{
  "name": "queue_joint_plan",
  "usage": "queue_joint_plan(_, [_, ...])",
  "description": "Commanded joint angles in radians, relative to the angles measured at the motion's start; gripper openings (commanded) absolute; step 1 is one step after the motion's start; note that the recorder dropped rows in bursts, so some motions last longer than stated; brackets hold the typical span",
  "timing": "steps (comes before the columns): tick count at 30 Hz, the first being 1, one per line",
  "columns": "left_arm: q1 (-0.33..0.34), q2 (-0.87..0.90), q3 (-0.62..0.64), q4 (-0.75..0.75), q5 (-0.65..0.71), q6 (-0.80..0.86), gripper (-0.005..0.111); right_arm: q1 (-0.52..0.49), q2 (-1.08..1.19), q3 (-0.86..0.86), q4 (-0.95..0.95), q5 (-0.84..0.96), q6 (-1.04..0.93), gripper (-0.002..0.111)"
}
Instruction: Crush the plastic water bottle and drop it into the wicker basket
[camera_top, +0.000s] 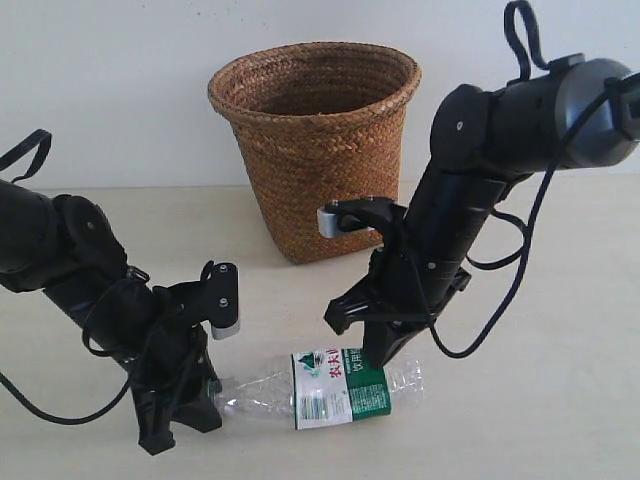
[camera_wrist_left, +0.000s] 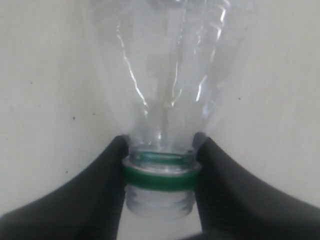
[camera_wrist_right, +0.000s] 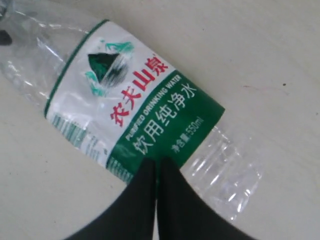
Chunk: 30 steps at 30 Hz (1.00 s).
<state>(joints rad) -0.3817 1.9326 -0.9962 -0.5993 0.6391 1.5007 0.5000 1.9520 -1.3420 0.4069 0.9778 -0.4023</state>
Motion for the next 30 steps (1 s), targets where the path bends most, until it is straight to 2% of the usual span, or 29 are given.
queue_joint_plan(1, [0.0, -0.004, 0.002, 0.001, -0.007, -0.009, 0.005, -0.003, 0.059, 0.003, -0.065, -0.006, 0.005, 0.0])
queue_joint_plan(11, [0.0, -0.004, 0.002, 0.001, -0.01, -0.009, 0.005, -0.003, 0.249, 0.003, -0.08, -0.034, 0.005, 0.0])
queue_joint_plan(17, [0.0, -0.004, 0.002, -0.006, -0.01, -0.009, 0.005, -0.003, 0.279, 0.003, -0.076, 0.026, 0.03, 0.0])
queue_joint_plan(23, [0.0, -0.004, 0.002, -0.006, -0.01, -0.009, 0.005, -0.003, 0.188, 0.003, 0.007, 0.044, 0.021, 0.0])
queue_joint_plan(30, [0.0, -0.004, 0.002, -0.01, -0.015, -0.009, 0.005, -0.003, -0.053, 0.003, 0.154, 0.022, -0.042, 0.0])
